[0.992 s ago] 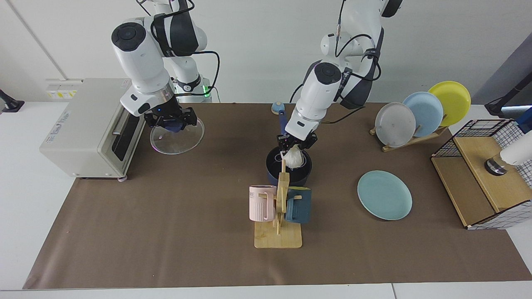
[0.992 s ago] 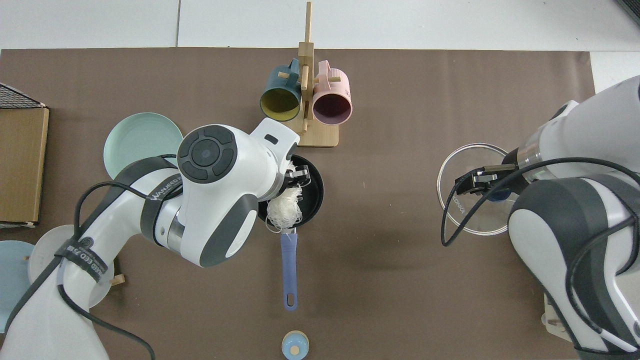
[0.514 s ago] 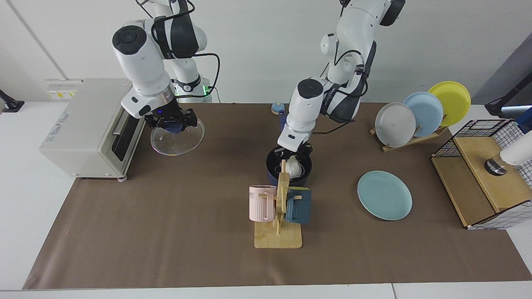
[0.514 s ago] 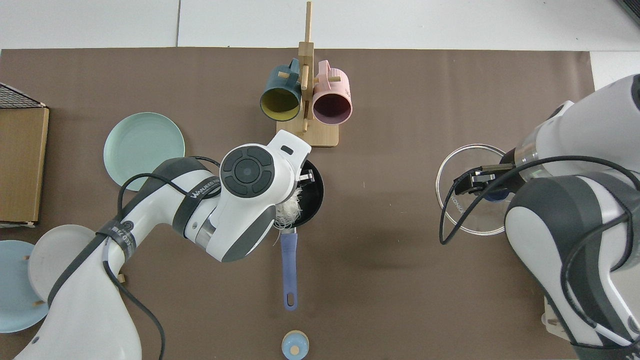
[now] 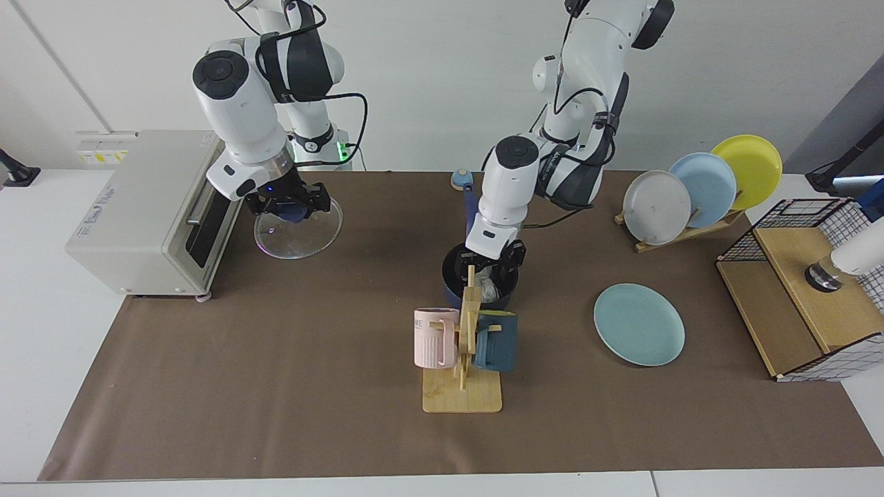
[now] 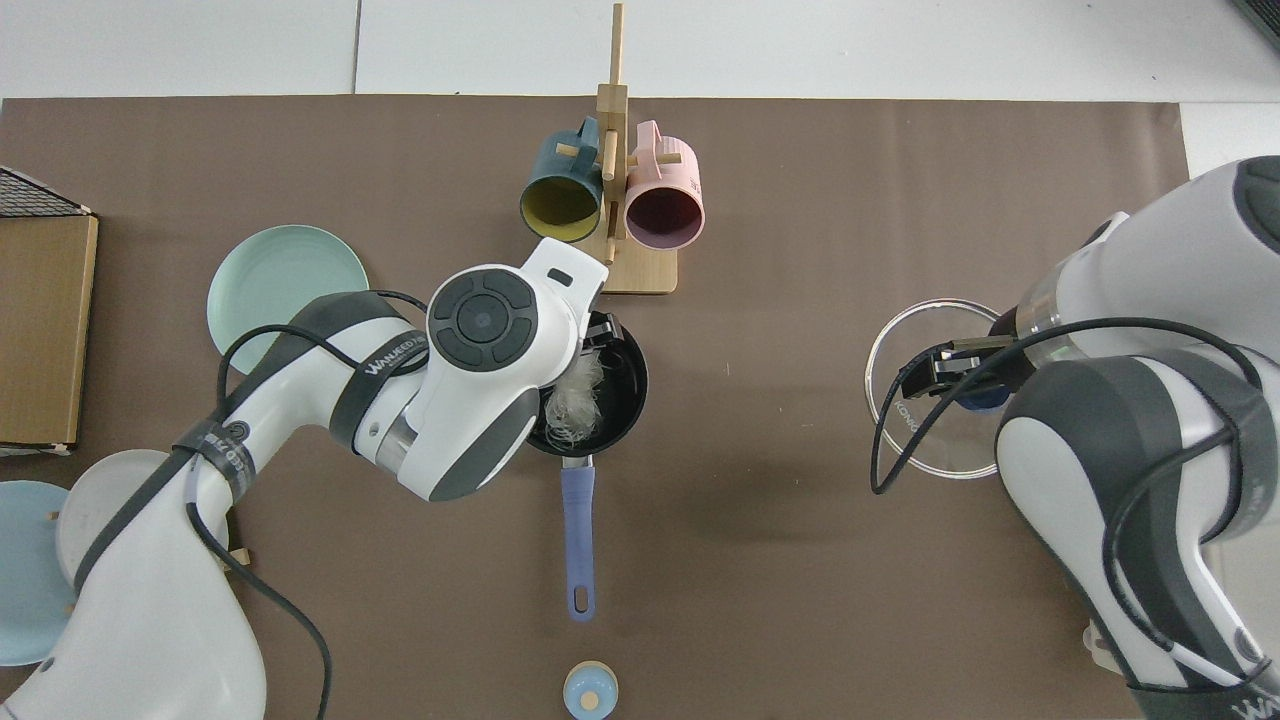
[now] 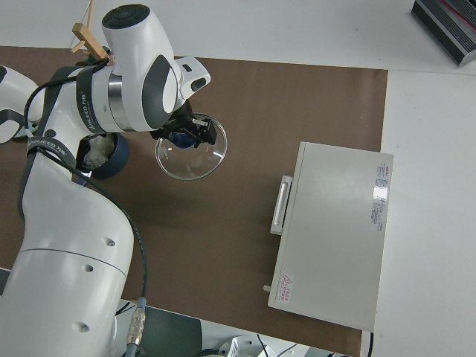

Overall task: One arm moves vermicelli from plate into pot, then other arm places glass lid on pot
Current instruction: 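Withdraw the left gripper while the right gripper lifts the glass lid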

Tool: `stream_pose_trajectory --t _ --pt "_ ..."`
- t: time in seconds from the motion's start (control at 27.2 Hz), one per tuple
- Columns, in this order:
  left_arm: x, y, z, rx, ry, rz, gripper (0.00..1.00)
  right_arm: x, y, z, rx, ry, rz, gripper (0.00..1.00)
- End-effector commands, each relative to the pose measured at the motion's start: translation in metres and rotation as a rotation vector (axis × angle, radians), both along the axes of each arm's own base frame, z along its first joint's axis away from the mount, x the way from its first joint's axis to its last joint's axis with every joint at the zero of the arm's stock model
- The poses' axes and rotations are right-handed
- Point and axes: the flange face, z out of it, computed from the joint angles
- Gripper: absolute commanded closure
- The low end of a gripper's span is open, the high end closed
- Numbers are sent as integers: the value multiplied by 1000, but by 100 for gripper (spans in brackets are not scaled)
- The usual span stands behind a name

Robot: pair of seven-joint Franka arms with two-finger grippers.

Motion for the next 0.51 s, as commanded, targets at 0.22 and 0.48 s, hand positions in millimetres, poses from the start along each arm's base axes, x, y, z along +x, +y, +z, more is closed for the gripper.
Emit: stream_pose_trajectory --t 0.22,0.48 --pt "42 86 111 33 98 -79 0 -17 45 -10 17 -61 -106 100" --pt "39 178 162 19 95 -106 0 -20 122 -21 33 -114 -216 100"
